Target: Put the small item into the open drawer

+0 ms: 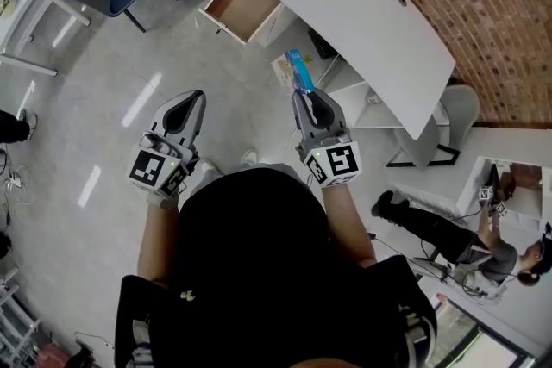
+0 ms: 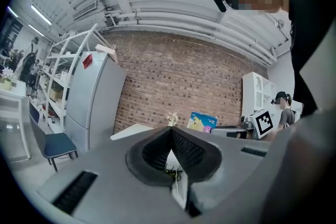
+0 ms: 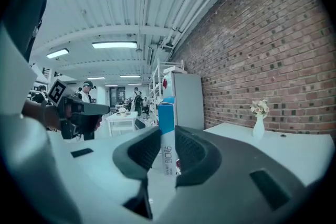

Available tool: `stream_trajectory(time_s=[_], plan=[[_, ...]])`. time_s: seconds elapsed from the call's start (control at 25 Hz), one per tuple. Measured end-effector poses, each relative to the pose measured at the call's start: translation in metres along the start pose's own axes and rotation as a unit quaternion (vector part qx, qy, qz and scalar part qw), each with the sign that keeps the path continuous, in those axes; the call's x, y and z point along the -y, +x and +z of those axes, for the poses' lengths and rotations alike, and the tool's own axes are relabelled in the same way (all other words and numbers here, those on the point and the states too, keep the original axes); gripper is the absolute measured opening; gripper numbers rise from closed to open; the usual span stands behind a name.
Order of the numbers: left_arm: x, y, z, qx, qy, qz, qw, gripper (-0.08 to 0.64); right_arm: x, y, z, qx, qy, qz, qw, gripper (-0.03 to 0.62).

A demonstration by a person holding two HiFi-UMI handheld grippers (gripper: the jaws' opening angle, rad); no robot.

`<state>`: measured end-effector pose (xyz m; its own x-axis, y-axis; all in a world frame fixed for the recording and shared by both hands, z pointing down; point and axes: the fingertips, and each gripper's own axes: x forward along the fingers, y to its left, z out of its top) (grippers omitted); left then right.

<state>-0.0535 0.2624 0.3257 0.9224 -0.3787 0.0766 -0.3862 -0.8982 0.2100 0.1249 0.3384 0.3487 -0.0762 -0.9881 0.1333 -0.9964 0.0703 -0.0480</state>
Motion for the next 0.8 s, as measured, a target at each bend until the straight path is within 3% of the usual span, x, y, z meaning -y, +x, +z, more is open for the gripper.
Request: stream_trajectory(time_s=[0.16,0.44,0.8], plan=[[0.003,0.016,0.003,-0.009,0.033,0.018,0.9993,0.002,0.016,0.003,-0.001,0.005,0.005,0.003,1.0,0.089],[-0.013,0.042,0.0,-0.013,0.034,0.025,0.999,0.002,0.04,0.029,-0.009,-0.002,0.011,0.003,1.0,0.089],[-0.091,0.088,0.003,-0.021,0.014,0.007,0.9997,0.002,0.053,0.114,-0.009,-0.024,0.005,-0.008,1.0,0.089]])
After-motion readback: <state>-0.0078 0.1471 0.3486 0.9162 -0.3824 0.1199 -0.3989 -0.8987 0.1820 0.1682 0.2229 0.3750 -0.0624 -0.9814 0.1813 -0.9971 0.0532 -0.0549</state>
